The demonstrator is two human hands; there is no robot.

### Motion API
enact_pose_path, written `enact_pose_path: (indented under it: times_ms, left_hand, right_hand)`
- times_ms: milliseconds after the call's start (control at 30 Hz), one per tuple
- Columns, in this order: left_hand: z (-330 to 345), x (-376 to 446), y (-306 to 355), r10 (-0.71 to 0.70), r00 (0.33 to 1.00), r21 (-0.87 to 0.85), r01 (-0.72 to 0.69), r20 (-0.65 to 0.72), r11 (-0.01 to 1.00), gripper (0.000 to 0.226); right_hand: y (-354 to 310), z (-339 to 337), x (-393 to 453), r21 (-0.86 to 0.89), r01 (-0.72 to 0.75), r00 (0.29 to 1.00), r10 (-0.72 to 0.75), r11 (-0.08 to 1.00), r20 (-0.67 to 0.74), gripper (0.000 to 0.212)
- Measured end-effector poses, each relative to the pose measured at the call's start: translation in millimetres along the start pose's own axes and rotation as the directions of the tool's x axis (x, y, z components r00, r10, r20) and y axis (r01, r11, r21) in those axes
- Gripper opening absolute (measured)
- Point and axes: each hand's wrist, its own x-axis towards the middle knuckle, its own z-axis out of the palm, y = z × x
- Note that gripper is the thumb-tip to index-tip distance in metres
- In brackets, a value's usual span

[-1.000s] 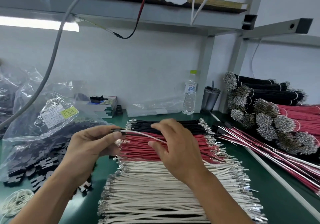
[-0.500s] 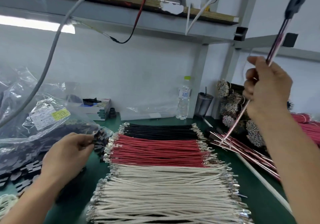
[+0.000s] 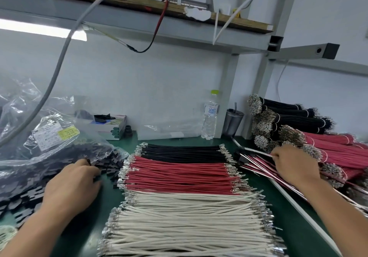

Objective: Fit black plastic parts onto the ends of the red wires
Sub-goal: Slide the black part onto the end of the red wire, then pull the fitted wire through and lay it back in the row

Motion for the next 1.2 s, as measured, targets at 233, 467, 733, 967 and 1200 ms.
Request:
enact_pose_path:
  times_ms: [233,467,733,967,1200]
  left_hand:
    - [-2,-1,2,0.010,1.000,-0.002,-0.010,-0.015,1.000,0.022]
    - [2,0,-2,-0.032,0.999,-0.078,0.029,-0.040,0.997,0.039]
    - [2,4,-9,-0.033,0.997,-0.082,0.027,-0.067,0.996,0.035]
    - [-1,3,-9,-0.026,0.999,-0.126,0.020,-0.046,0.992,0.022]
    - [-6,-1,-6,-0.012,0.999,-0.111,0.007,-0.047,0.994,0.018]
  right_hand:
    - [-4,12,-8,-0.158,-0.096,0.991,0.108,0.983,0.073,0.022]
    - [-152,-17,-6,0.502,0.329,0.944,-0.296,0.800,-0.146,0.021]
    - [-278,5,-6,0.525,0.379,0.852,-0.508,0.762,0.123,0.034]
    - [-269,-2,1,0.434,0.469,0.855,-0.519,0.769,-0.002,0.016]
    - [-252,-16,20,0.496,0.518,0.855,-0.441,0.697,-0.273,0.015]
